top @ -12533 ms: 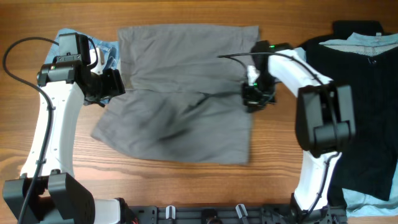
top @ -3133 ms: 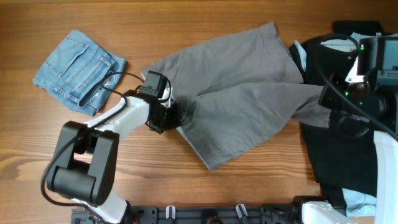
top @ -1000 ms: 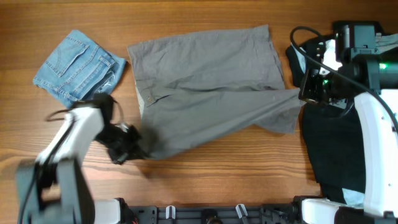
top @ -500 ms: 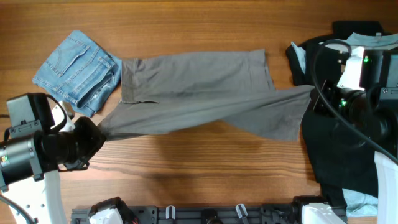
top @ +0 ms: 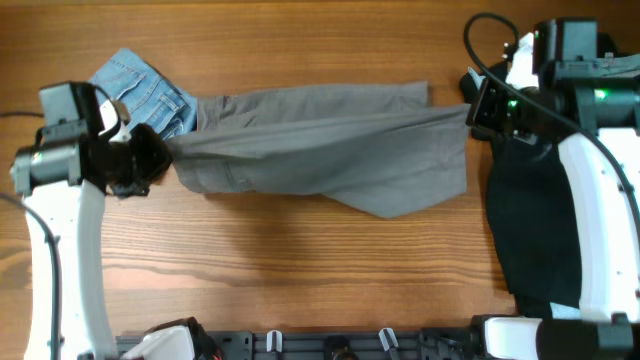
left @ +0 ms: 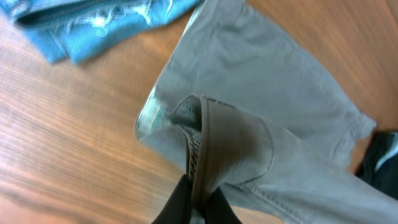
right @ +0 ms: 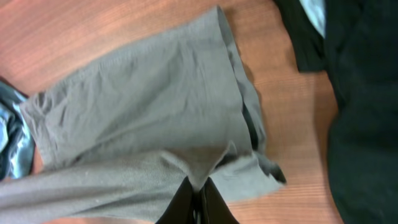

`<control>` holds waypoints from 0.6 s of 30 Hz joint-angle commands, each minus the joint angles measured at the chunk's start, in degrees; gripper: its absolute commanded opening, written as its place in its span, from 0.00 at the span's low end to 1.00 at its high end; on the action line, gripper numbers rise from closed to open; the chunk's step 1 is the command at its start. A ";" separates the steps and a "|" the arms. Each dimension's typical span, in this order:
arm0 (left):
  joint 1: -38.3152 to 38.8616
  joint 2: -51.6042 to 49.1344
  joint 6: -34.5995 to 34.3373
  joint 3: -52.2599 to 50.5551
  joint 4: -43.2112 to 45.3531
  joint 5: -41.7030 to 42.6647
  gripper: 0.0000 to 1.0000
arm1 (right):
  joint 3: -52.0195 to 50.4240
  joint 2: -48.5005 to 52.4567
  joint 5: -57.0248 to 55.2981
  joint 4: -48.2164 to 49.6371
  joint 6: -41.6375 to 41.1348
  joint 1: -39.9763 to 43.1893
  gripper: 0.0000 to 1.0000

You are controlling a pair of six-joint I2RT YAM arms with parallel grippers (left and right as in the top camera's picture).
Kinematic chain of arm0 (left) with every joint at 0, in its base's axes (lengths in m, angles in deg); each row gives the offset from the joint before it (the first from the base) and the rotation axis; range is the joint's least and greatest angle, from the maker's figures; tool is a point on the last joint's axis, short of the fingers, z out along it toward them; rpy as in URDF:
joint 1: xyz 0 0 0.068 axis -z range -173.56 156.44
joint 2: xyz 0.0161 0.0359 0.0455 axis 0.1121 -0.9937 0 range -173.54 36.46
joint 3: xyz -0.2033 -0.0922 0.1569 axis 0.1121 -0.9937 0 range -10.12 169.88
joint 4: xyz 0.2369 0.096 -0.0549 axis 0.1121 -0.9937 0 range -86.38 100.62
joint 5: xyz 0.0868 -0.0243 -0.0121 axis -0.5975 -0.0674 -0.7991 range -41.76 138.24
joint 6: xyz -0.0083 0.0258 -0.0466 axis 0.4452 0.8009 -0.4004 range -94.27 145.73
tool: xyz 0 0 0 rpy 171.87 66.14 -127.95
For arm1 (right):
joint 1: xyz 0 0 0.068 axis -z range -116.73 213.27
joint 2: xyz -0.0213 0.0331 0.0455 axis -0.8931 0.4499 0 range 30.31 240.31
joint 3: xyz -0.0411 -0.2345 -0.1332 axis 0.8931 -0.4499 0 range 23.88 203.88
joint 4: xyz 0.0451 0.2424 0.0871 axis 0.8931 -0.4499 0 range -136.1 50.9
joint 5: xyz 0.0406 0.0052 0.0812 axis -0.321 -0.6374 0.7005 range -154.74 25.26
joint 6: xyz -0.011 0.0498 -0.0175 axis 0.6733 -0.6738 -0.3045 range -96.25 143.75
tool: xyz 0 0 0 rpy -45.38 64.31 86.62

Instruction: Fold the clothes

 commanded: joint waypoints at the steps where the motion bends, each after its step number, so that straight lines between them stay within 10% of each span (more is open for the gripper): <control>1: 0.37 -6.73 0.46 0.63 6.21 -8.24 0.04 | 1.68 5.55 -2.78 6.27 -0.57 1.33 0.04; 11: 4.07 -20.39 0.46 0.63 26.43 -8.37 0.07 | 1.68 21.20 3.26 25.73 -0.72 1.31 0.04; 13: 4.35 -21.40 0.22 0.63 29.05 -8.35 0.20 | 1.68 23.85 4.87 29.53 -0.63 1.07 0.05; 15: 5.03 -22.71 0.24 0.63 31.63 -8.35 0.44 | 1.68 27.15 4.96 34.10 -0.61 0.79 0.25; 16: 5.27 -23.02 0.26 0.63 31.71 -8.35 0.52 | 1.68 28.39 4.96 35.39 -0.42 0.81 0.60; 18: 5.27 -22.95 0.31 0.63 29.24 -8.35 0.59 | 1.68 29.20 4.85 34.12 3.04 1.36 0.70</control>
